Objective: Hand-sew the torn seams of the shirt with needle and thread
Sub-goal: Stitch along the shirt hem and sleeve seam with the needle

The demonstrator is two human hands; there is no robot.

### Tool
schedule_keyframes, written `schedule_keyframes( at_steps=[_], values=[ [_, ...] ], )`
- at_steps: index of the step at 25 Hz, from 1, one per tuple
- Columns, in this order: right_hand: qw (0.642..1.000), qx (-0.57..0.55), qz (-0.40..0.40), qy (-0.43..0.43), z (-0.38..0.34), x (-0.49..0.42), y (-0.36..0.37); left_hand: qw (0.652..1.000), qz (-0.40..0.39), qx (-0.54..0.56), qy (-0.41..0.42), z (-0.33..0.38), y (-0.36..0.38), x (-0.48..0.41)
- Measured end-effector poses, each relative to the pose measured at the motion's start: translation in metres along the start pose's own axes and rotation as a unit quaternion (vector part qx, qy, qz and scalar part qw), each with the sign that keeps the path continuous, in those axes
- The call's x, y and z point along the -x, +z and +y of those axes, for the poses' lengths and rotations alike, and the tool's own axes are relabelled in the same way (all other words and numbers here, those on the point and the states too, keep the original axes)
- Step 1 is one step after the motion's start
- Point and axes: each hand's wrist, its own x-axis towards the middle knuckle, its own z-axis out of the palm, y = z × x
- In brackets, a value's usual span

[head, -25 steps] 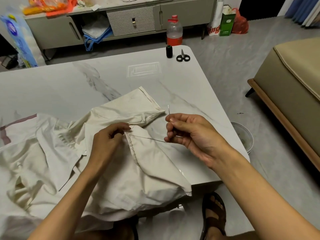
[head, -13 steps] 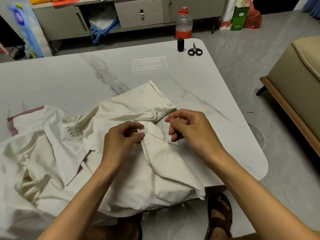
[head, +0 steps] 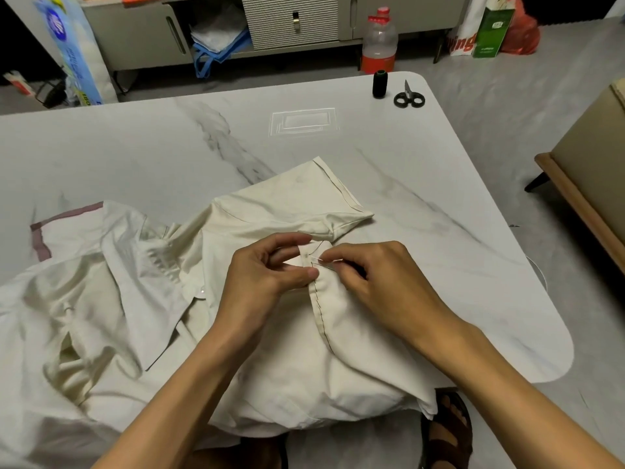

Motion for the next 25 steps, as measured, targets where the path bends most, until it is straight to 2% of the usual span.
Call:
schedule_keyframes(
  at_steps=[25],
  values=[
    [0.999,-0.009,-0.031,0.021,-0.0063,0.0013,-0.0001,1.000,-0.019,-0.010,-0.005,0.0026,-0.0009,0.0024]
  ],
)
